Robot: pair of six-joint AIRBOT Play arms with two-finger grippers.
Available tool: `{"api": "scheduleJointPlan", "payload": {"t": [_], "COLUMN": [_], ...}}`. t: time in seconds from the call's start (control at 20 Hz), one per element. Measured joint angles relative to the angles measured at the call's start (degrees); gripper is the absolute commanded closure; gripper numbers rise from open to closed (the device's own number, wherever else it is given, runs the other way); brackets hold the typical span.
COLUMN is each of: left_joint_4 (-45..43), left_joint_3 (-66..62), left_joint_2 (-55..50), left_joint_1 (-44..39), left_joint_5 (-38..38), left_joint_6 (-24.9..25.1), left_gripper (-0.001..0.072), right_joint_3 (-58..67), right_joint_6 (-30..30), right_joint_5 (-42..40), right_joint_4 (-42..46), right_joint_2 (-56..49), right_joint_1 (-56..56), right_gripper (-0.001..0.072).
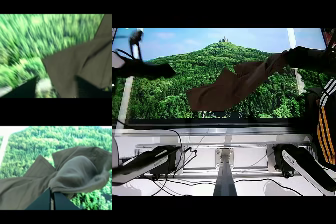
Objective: Fold the clothes and pants, and hang the long-sleeved shirts on hangers.
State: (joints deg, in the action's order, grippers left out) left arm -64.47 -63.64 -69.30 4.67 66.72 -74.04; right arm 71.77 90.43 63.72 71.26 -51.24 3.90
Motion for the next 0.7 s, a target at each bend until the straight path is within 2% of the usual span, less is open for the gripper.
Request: {"api": "scheduleJointPlan", "payload": {"t": [0.25, 0.3, 0.35, 0.4, 0.7], "left_joint_4": [8.87, 10.14, 11.06, 11.78, 13.35], "left_joint_3": [5.29, 5.68, 5.97, 6.19, 6.67], "left_joint_2": [-8.17, -9.81, -11.28, -12.76, -17.64], "left_joint_1": [-0.13, -0.15, -0.15, -0.15, -0.15], "left_joint_5": [-1.64, -1.86, -2.08, -2.32, -5.2], "left_joint_6": [5.68, 7.08, 8.37, 9.6, 12.87], "left_gripper": [0.0263, 0.0206, 0.007, -0.0001, 0.0012], "right_joint_3": [-0.59, -0.66, -0.7, -0.7, -0.76], "right_joint_6": [-0.11, -0.13, -0.15, -0.15, -0.15], "right_joint_5": [1.27, 1.36, 1.38, 1.44, 1.62], "right_joint_4": [0.59, 0.66, 0.7, 0.72, 0.74], "right_joint_2": [0.02, 0.0, 0.02, 0.0, 0.0], "right_joint_1": [0.0, 0.0, 0.0, 0.0, 0.02], "right_gripper": [0.0698, 0.0698, 0.0699, 0.0698, 0.0698]}}
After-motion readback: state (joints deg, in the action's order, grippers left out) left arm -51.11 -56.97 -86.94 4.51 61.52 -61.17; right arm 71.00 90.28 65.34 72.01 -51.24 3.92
